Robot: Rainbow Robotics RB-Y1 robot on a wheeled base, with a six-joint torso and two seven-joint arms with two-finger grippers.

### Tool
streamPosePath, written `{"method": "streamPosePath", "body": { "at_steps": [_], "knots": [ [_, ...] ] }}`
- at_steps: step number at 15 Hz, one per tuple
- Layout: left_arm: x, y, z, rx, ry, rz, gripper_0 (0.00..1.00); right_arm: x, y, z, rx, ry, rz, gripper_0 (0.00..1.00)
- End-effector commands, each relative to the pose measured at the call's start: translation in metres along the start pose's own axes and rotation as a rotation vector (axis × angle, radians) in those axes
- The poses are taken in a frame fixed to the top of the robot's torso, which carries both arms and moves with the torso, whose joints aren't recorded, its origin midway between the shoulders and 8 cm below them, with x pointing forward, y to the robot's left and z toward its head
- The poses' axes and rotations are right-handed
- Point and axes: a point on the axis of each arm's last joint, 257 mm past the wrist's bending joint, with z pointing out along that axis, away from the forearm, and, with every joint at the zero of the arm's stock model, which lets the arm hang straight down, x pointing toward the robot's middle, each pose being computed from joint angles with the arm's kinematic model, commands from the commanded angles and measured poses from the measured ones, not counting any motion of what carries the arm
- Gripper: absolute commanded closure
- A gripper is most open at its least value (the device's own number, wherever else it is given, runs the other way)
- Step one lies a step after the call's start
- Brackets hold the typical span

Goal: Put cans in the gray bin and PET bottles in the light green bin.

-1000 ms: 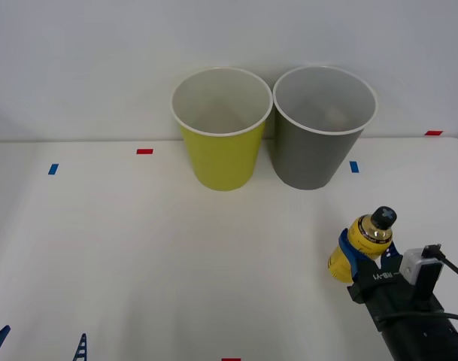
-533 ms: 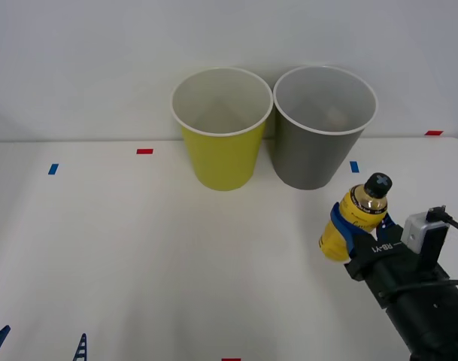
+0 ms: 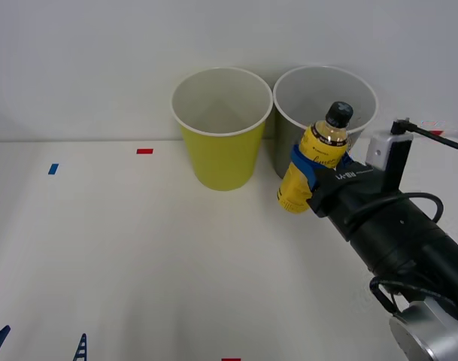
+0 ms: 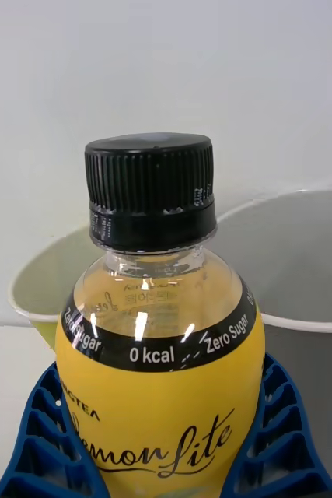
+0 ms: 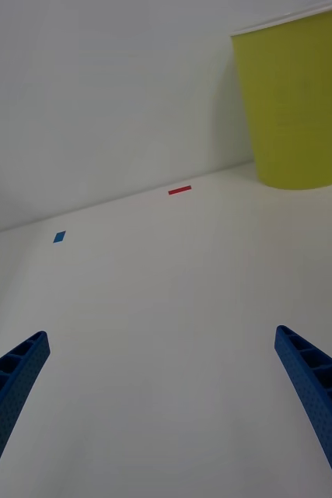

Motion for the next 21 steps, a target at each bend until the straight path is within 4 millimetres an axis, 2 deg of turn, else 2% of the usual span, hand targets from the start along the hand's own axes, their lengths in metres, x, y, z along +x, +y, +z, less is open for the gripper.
{"method": "streamPosePath", "body": {
  "at_steps": [1, 6, 10, 12, 15, 18, 21],
  "knots": [
    [0.000, 0.000, 0.000, 0.000, 0.000, 0.000, 0.00, -0.024, 0.024, 0.017, -0.008, 0.001, 0.069, 0.97],
    [0.000, 0.000, 0.000, 0.000, 0.000, 0.000, 0.00, -0.072, 0.049, 0.005, -0.050, 0.018, 0.109, 0.98],
    [0.000, 0.000, 0.000, 0.000, 0.000, 0.000, 0.00, -0.117, 0.068, 0.018, -0.115, 0.009, 0.139, 1.00],
    [0.000, 0.000, 0.000, 0.000, 0.000, 0.000, 0.00, -0.131, 0.080, 0.034, -0.138, 0.014, 0.124, 1.00],
    [0.000, 0.000, 0.000, 0.000, 0.000, 0.000, 0.00, -0.147, 0.096, 0.052, -0.184, 0.010, 0.104, 1.00],
    [0.000, 0.000, 0.000, 0.000, 0.000, 0.000, 0.00, -0.156, 0.104, 0.069, -0.225, 0.004, 0.078, 1.00],
    [0.000, 0.000, 0.000, 0.000, 0.000, 0.000, 0.00, -0.158, 0.106, 0.091, -0.280, -0.003, -0.049, 1.00]
  ]
}}
